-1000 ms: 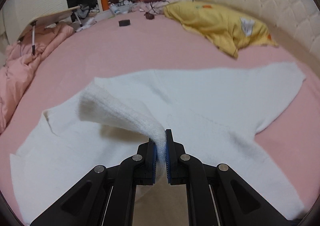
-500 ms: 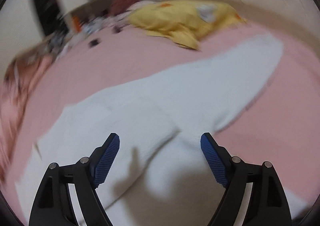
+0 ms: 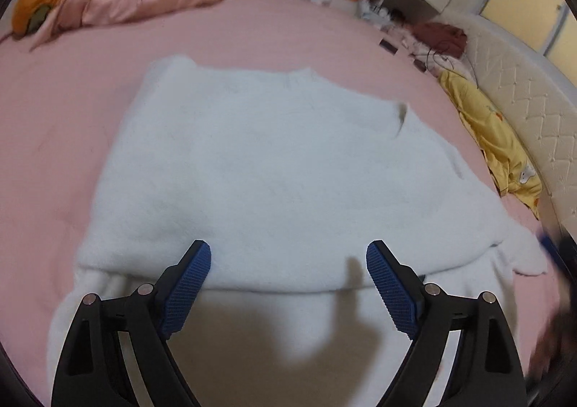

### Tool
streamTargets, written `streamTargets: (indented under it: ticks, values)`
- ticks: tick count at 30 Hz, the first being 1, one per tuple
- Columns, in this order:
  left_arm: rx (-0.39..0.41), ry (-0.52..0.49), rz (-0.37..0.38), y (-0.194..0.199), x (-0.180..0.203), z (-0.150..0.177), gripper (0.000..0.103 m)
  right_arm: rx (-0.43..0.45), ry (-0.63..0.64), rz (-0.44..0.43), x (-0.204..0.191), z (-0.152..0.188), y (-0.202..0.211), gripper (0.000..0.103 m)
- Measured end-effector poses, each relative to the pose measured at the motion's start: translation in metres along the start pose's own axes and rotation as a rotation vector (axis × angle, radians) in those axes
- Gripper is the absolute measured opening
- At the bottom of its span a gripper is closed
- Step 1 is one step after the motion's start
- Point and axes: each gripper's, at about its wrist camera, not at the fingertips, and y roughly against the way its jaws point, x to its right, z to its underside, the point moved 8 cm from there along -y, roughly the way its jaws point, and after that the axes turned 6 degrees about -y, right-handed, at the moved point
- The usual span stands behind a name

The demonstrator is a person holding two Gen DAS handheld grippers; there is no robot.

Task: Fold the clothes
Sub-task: 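Open the left gripper and smooth the folded sleeve flat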

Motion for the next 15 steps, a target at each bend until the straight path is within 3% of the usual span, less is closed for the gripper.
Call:
streamTargets:
  ticks: [4,6,7,8,10,12,13,14,15]
  values:
    - [0.036,0.021,-0.017,0.006,-0.017,0.005,0.087,-0.165,0.104,0.118,0.016,0.008,-0.071,0.103]
    - [0.036,0.033,-0.009,0.004,-0.03,0.005,0.078,-0.236,0.071,0.253,0.055,0.024,-0.088,0.103]
    - [0.038,0.044,0.012,0.005,-0.032,0.006,0.077,-0.251,0.0,0.219,0.072,0.031,-0.09,0.103]
    - [0.034,0.039,0.015,0.005,-0.032,0.001,0.077,-0.221,-0.065,0.195,0.081,0.028,-0.085,0.102]
    - [0.003,-0.038,-0.051,0.01,-0.021,-0.005,0.077,-0.214,-0.058,0.293,0.089,0.021,-0.078,0.102]
    - [0.058,-0.1,-0.087,0.022,-0.007,-0.022,0.082,-0.102,-0.052,0.382,0.081,0.0,-0.062,0.102]
    - [0.09,-0.123,-0.084,0.026,0.001,-0.031,0.086,-0.057,-0.056,0.361,0.072,-0.009,-0.058,0.102]
    - [0.118,-0.142,-0.084,0.028,0.009,-0.041,0.098,-0.047,-0.054,0.282,0.057,-0.016,-0.061,0.102]
    - [0.13,-0.153,-0.097,0.023,0.014,-0.054,0.103,-0.081,-0.04,0.197,0.04,-0.018,-0.072,0.102]
